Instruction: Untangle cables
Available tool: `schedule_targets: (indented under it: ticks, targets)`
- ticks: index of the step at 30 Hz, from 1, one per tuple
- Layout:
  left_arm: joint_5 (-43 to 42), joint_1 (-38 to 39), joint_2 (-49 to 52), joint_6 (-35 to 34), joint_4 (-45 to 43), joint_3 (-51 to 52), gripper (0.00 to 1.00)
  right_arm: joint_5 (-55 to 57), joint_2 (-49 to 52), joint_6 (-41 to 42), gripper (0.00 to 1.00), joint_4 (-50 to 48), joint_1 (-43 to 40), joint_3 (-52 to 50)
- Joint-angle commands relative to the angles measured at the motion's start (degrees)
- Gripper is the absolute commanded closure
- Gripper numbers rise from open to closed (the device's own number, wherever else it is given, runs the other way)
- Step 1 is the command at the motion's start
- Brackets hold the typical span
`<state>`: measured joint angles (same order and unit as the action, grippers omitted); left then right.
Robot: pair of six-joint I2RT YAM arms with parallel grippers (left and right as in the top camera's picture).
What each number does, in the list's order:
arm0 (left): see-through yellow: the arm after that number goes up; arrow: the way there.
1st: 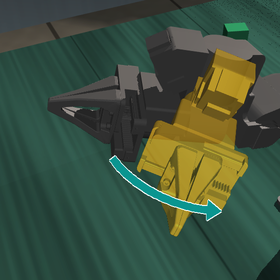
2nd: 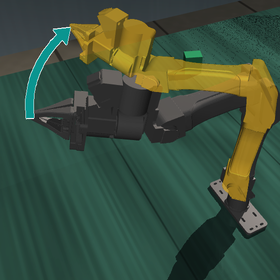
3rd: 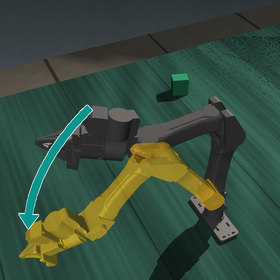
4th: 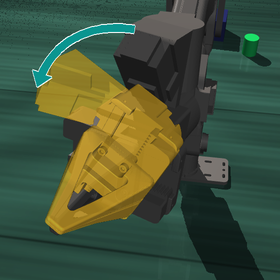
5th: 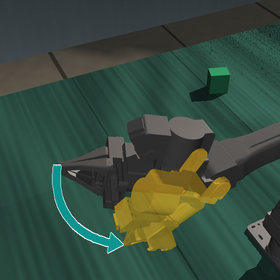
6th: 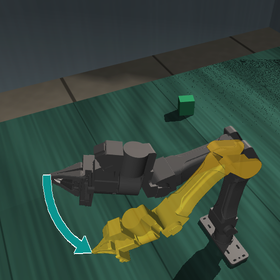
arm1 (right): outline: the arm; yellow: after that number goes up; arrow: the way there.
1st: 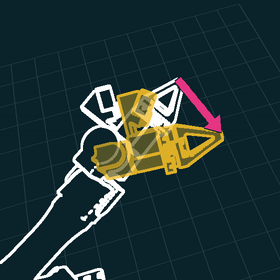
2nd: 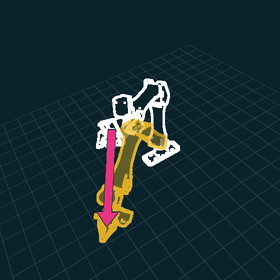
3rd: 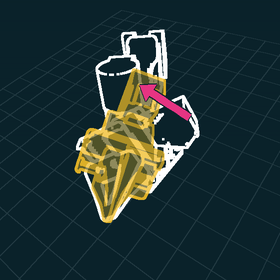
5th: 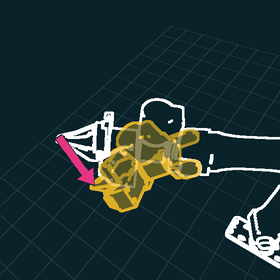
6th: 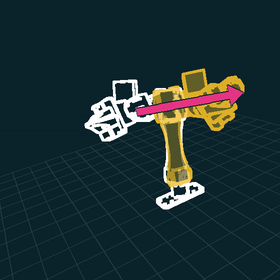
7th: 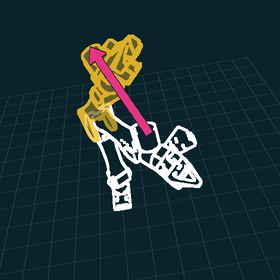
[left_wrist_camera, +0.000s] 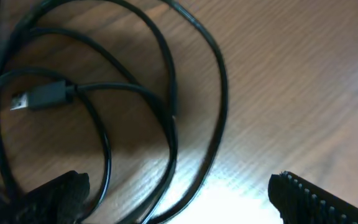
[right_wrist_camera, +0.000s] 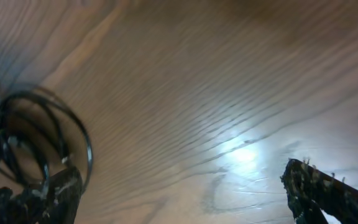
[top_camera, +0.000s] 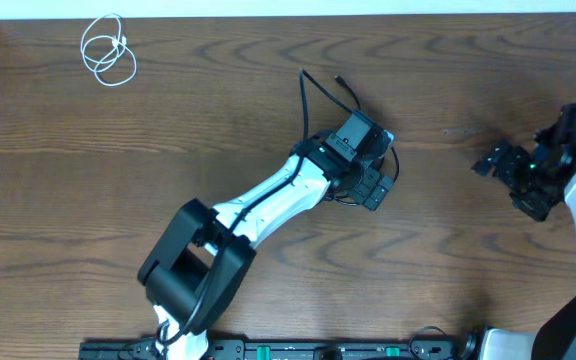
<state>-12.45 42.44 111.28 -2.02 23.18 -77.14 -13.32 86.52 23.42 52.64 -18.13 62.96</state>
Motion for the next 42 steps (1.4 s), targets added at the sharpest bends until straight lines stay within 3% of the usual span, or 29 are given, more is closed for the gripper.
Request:
schedule_targets:
  ticks: [1,3,7,14,20,28,32,36,42]
  targets:
    - [1.4,-0.1,2.6,1.4,-1.9,0.3,0.01,0.8,-0.7,-0.8,0.01,0.1,-0.3,0.2]
    - [1.4,-0.1,3.1,1.4,-2.8,0.3,0.07,0.8,-0.7,-0.8,0.01,0.1,-0.3,0.2]
    - [1.4,-0.1,4.8,1.4,-3.0,0.3,0.08,0.8,-0.7,-0.8,0.01,0.0,-0.3,0.2]
    - [1.4,-0.1,5.6,0.5,-3.7,0.3,0.5,0.8,-0.7,-0.8,0.01,0.0,-0.3,0.2]
    - [1.4,-0.1,5.6,0.5,-4.2,0.3,0.92,0.8,-0.7,-0.8,0.01,0.0,-0.3,0.2]
    - [1.4,-0.1,2.5,-2.6,-5.8,-0.8,0.92,0.8,-0.7,-0.8,0.01,0.0,-0.3,0.2]
    - [1.4,-0.1,-3.9,-3.7,-6.0,-1.4,0.92,0.8,-0.7,-0.8,0.01,0.1,-0.3,0.2]
    - [1.4,-0.6,-12.7,-9.0,-7.7,-1.4,0.93,0.8,-0.7,-0.8,0.01,0.1,-0.3,0.2]
    - [1.4,-1.8,-27.2,-11.4,-16.5,-1.4,0.93,0.8,-0.7,-0.8,0.01,0.1,-0.3,0.2]
